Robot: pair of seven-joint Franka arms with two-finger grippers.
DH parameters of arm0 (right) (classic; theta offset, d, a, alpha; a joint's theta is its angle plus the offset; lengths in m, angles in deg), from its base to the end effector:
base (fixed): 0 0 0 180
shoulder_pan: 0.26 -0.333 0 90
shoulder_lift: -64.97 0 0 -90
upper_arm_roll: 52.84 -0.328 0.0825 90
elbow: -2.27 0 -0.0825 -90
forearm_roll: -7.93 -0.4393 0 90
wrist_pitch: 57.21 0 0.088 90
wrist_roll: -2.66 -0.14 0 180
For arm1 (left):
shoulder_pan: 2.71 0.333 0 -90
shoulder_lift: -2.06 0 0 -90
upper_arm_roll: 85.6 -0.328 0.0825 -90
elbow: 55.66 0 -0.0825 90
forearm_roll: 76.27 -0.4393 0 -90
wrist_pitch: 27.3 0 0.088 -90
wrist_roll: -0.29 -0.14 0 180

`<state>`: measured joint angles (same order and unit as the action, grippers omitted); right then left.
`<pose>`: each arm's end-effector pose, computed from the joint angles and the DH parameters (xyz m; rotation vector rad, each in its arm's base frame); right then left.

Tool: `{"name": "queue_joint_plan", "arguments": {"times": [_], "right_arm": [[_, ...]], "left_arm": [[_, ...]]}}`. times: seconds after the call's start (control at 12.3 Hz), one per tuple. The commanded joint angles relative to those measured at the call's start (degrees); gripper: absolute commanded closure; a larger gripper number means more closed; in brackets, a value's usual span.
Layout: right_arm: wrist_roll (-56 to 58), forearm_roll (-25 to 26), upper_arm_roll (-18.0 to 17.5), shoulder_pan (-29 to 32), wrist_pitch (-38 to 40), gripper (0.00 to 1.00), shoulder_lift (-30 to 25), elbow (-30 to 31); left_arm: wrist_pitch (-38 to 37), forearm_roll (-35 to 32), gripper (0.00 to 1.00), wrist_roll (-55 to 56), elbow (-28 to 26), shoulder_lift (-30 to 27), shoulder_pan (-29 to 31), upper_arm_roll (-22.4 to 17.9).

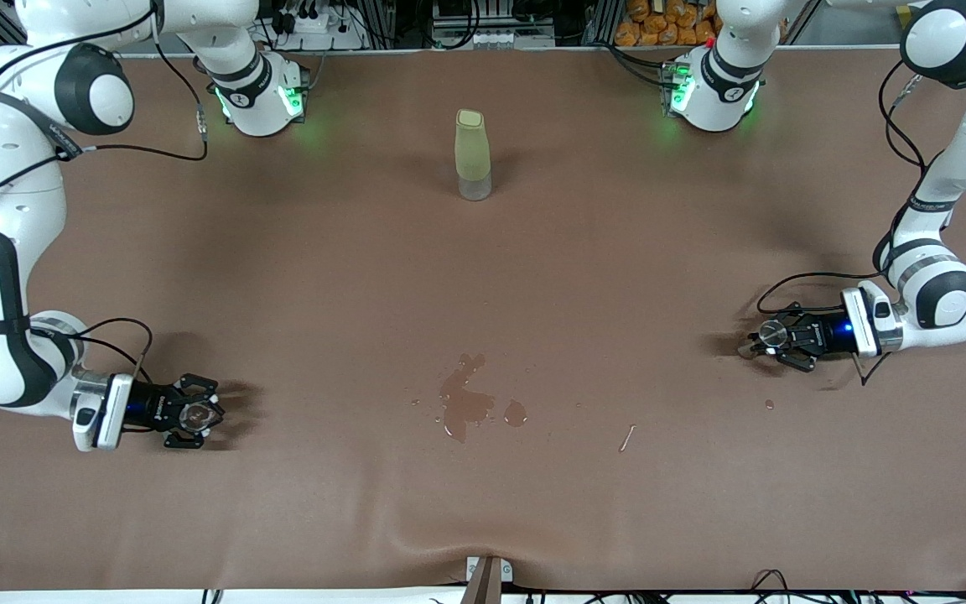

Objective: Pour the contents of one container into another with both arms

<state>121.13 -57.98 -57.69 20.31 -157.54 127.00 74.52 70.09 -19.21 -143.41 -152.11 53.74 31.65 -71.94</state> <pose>0.7498 -0.1090 0.0629 -1.7184 -1.1193 -0.9596 0.6213 0.1200 0.0498 1.4391 -1.3288 1.0899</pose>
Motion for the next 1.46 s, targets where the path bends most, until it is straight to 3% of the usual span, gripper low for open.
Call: {"name": "queue_joint_plan", "arguments": {"times": [0.0, 0.08, 0.16, 0.24, 0.32, 0.73, 0.97, 1.14, 1.38], "right_arm": [[4.9, 0.7, -1.5, 3.6, 0.2, 1.00, 3.4, -0.9], [5.2, 0.7, -1.5, 4.6, 0.3, 1.00, 3.6, -0.9], [4.9, 0.7, -1.5, 5.4, 0.3, 1.00, 3.6, -0.9], [4.4, 0.6, -1.5, 6.0, 0.3, 0.45, 3.6, -0.9], [4.6, 0.4, -1.6, 6.2, 0.6, 0.00, 3.6, -0.7], [-3.4, 0.3, -1.6, 7.4, 6.7, 0.00, 2.6, -0.6], [-5.9, 1.7, -1.5, 7.0, 6.2, 0.00, 0.1, -0.9], [-9.2, 4.1, -1.5, 6.9, 6.2, 0.00, -2.3, -1.1], [-18.1, 11.7, -1.3, 4.7, 4.4, 0.00, -6.8, -1.3]], "left_arm": [[-2.6, -0.8, 0.83, -1.3, 0.9, 1.9, 0.3, 0.0], [-2.6, -0.8, 0.01, -1.3, 0.9, 2.2, 0.3, 0.0], [-2.6, -0.7, 0.00, -0.6, 0.9, 2.5, 0.3, 0.0], [-2.6, -0.7, 0.00, 0.4, 1.2, 2.4, 0.3, -0.5], [-2.7, -1.1, 0.00, 3.8, 1.9, 1.6, 0.4, -2.0], [-3.4, -15.3, 0.00, 25.8, 15.5, -0.1, 0.7, -7.1], [-3.3, -24.5, 0.00, 49.0, 19.8, -7.2, -0.3, -6.3], [-3.3, -26.8, 0.00, 62.5, 20.4, -12.4, -4.0, -6.1], [-3.3, -34.4, 0.00, 83.1, 20.2, -22.3, -8.8, -5.7]]}}
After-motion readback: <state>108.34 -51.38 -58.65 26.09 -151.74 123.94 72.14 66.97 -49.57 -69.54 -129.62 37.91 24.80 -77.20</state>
